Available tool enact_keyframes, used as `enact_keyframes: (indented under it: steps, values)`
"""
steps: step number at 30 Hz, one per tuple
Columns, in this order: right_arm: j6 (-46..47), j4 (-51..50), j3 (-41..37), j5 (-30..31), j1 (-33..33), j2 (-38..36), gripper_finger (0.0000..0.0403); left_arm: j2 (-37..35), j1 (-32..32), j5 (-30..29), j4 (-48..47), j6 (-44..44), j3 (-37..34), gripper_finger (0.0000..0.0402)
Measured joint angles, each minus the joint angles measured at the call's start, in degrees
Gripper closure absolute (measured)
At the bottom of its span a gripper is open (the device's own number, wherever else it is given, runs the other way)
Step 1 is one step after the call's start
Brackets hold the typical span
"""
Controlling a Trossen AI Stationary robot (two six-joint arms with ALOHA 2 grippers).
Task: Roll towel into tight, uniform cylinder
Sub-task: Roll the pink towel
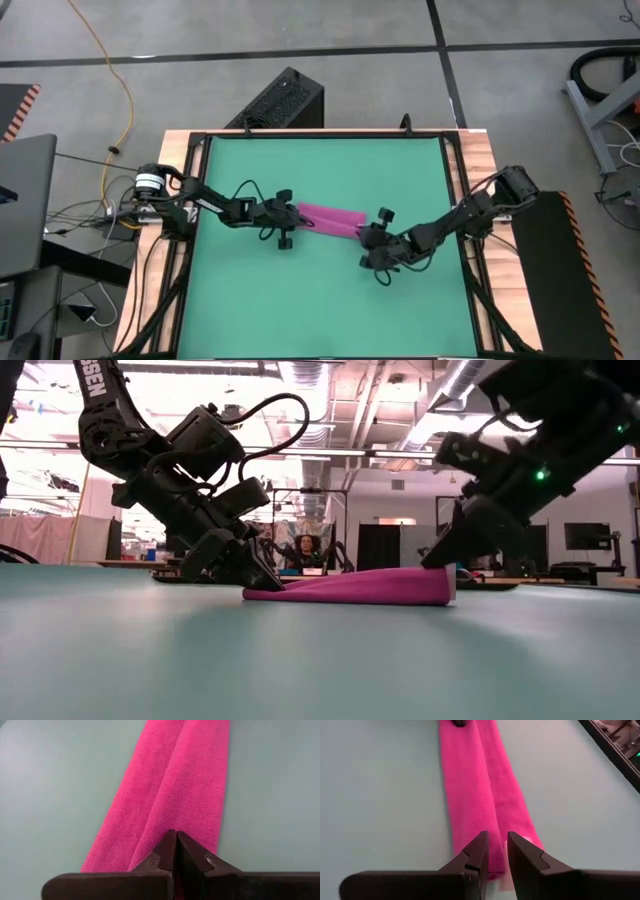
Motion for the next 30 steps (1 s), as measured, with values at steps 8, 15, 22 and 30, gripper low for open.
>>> enact_keyframes:
  steps: [8,15,22,30]
  values:
    - [4.47,3.17,-4.79,0.04,-0.23,-0.01,0.0312,0.0,0.0,0.09,0.0,-0.03,0.0,0.0401]
    - [4.31,7.85,-6.94,0.02,-0.25,-0.01,0.0312,0.0,0.02,0.83,0.04,-0.59,0.0,0.0401]
    - [4.28,8.44,-6.9,-0.01,-0.27,2.13,0.0312,-2.05,-0.07,1.94,-1.28,-3.22,-0.13,0.0401]
    - [4.46,14.22,-6.81,-0.44,-1.02,8.32,0.0312,-7.47,-0.07,4.88,-4.79,-4.34,-0.15,0.0401]
